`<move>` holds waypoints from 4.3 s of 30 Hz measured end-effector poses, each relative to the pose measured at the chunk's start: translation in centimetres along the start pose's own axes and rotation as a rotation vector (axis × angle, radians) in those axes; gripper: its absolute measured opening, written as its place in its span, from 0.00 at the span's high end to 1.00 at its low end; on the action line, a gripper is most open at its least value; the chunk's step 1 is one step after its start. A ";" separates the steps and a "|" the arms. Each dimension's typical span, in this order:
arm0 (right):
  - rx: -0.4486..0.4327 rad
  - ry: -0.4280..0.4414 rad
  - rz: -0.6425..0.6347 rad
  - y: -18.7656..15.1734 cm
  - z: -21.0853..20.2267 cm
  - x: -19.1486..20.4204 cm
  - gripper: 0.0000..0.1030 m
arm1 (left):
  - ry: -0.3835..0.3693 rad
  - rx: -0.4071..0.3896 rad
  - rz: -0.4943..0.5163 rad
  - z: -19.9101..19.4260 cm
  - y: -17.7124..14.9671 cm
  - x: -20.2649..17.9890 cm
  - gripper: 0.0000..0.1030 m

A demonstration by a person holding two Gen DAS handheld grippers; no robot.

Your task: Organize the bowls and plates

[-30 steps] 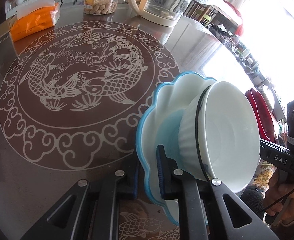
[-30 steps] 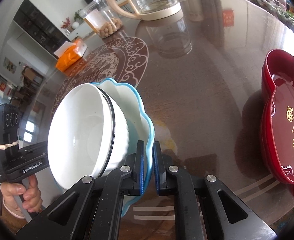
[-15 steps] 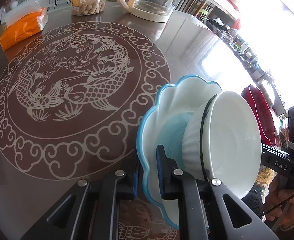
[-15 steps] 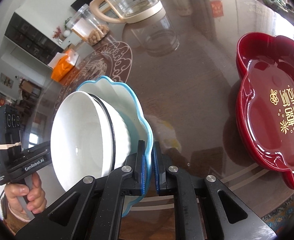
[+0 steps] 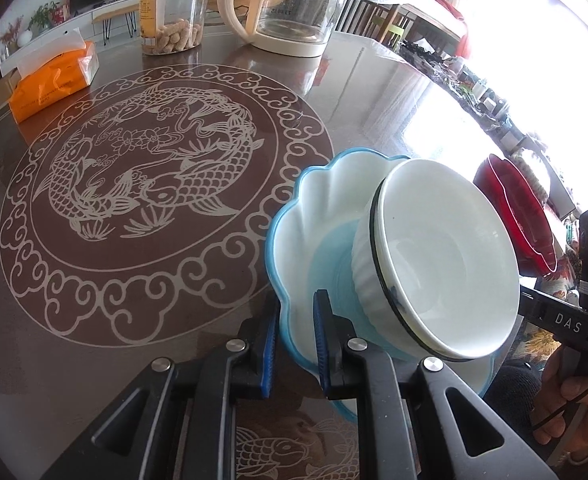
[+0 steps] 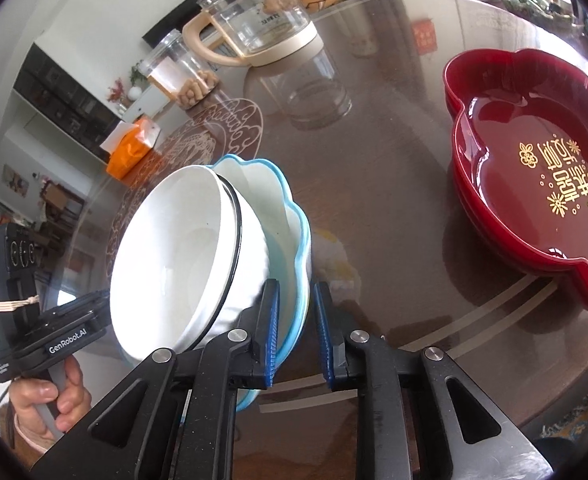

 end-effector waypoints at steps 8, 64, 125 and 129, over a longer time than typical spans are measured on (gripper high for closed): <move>0.022 -0.006 0.073 -0.2 0.6 0.0 0.82 | -0.040 -0.004 -0.089 -0.7 0.3 0.3 0.86; -0.174 -0.219 0.250 2.6 -13.4 -18.1 0.80 | -0.155 0.025 0.238 6.7 5.8 -24.8 0.86; -0.386 -0.588 0.062 -9.4 -27.6 0.6 0.32 | 0.189 -0.316 0.346 -16.6 -7.1 -21.3 0.01; -0.376 -0.593 0.069 -10.3 -28.2 0.9 0.31 | 0.188 -0.298 0.362 -16.8 -8.3 -21.6 0.01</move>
Point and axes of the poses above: each gripper's, at about its wrist camera, not at the fingertips, and z roughly the way its jaws point, x to its left, y to its top, the point moved 5 cm from there along z, roughly the way its jaws point, and after that the axes turned 8 degrees about -z, right-handed, at the moved point
